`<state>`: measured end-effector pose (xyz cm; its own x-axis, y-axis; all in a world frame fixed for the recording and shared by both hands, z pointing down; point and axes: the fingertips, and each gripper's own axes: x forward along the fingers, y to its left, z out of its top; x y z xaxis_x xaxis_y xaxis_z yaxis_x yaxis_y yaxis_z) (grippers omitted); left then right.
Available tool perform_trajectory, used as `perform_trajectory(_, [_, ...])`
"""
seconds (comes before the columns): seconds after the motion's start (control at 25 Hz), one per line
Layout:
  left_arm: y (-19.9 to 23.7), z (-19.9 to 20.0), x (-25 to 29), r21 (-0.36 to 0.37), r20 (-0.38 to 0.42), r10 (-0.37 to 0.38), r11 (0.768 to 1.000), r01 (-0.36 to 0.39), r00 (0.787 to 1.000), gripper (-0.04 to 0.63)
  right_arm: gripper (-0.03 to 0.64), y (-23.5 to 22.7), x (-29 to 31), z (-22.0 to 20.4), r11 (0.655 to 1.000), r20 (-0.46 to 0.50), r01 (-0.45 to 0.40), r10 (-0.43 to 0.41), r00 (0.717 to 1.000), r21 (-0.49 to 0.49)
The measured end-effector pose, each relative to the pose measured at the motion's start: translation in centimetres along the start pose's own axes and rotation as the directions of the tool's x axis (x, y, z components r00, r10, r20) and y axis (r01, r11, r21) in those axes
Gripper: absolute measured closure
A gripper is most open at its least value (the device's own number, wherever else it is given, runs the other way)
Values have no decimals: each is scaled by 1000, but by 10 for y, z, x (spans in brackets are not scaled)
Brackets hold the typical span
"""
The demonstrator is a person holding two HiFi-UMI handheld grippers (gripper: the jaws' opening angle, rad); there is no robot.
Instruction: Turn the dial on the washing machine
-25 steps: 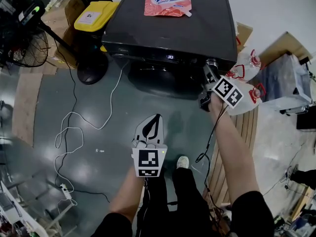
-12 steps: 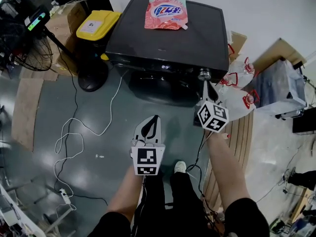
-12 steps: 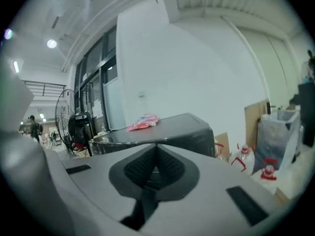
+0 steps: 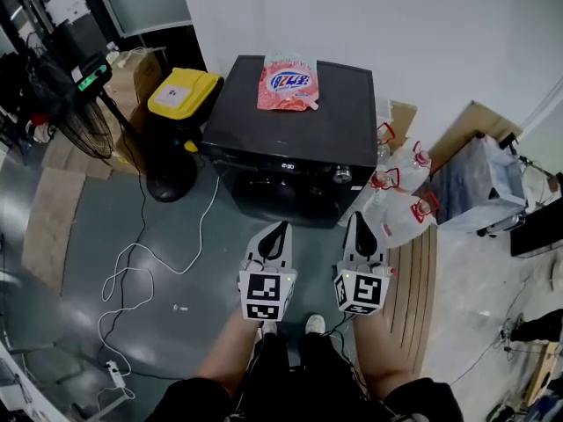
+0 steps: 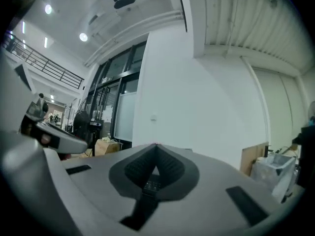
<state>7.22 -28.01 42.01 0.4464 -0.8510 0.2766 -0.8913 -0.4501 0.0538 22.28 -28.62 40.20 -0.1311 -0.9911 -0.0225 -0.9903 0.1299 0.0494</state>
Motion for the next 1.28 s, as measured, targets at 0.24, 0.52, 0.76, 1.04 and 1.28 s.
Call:
perform_trajectory(0.24, [-22, 43, -36, 41, 30, -32, 999, 31, 999, 583, 617, -6, -52, 41, 996, -20, 57, -55, 998, 66])
perform_trajectory(0.52, [-28, 94, -61, 95, 107, -12, 995, 2, 994, 583, 617, -15, -63, 81, 995, 16, 39, -41, 999, 88])
perform_trajectory(0.76, [-32, 103, -69, 94, 123, 4, 995, -16, 992, 583, 617, -8, -65, 97, 997, 43, 3, -7, 999, 80])
perform_trajectory(1.04, [-35, 98, -75, 95, 120, 13, 995, -24, 993, 583, 617, 4, -66, 97, 995, 42, -41, 37, 998, 89])
perform_trajectory(1.28, [-31, 104, -81, 87, 134, 16, 996, -28, 991, 583, 617, 7, -65, 103, 995, 50, -40, 36, 998, 93])
